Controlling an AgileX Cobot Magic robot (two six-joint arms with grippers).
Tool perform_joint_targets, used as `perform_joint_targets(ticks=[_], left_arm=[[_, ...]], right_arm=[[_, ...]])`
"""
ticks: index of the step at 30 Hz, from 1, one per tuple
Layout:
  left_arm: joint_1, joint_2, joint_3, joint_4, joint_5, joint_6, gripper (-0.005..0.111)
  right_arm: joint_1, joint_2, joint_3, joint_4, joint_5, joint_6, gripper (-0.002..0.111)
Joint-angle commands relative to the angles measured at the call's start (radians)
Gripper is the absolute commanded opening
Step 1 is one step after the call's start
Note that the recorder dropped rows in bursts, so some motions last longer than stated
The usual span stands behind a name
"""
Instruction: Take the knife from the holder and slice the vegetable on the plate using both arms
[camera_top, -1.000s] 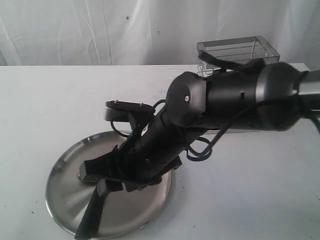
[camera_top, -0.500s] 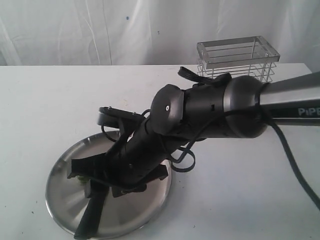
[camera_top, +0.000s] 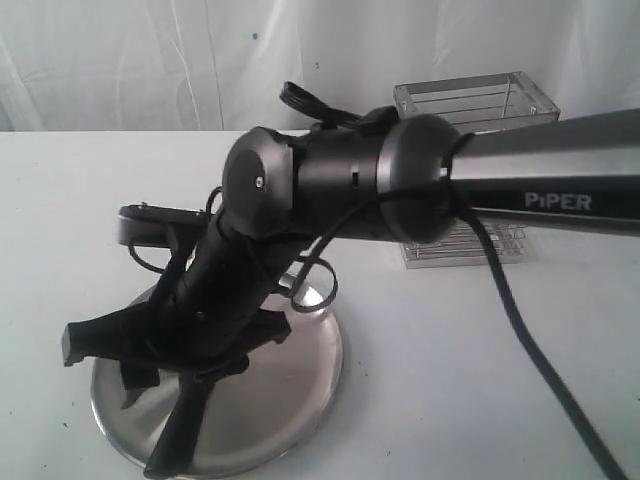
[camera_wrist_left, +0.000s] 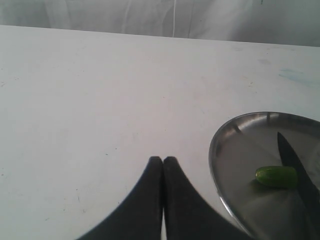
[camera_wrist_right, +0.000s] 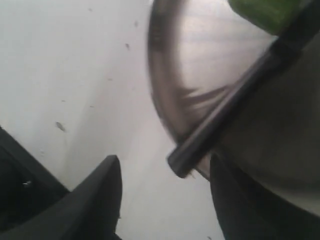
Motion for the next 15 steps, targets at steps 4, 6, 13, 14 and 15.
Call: perform_joint_targets(ticks=[4, 6, 13, 14, 15], left_arm=[[-0.004, -0.004, 0.004, -0.008, -0.002, -0.001, 0.000], [-0.004, -0.004, 0.004, -0.008, -0.002, -0.001, 0.000], [-0.004, -0.004, 0.004, -0.008, -0.002, -0.001, 0.000], [-0.004, -0.004, 0.004, -0.008, -0.002, -0.001, 0.000], [-0.004, -0.004, 0.004, -0.008, -0.002, -0.001, 0.000]], right_arm=[[0.004, 0.070, -0.210, -0.293, 0.376, 0.266, 0.050], [0.021, 0.076, -0.242, -0.284, 0.361, 0.294, 0.050], [0.060, 0.154, -0.260, -0.296, 0.299, 0.411, 0.047], [0.061, 0.166, -0.261, -0.288, 0.290, 0.411, 0.047], [0.061, 0.173, -0.261, -0.285, 0.285, 0.416, 0.047]])
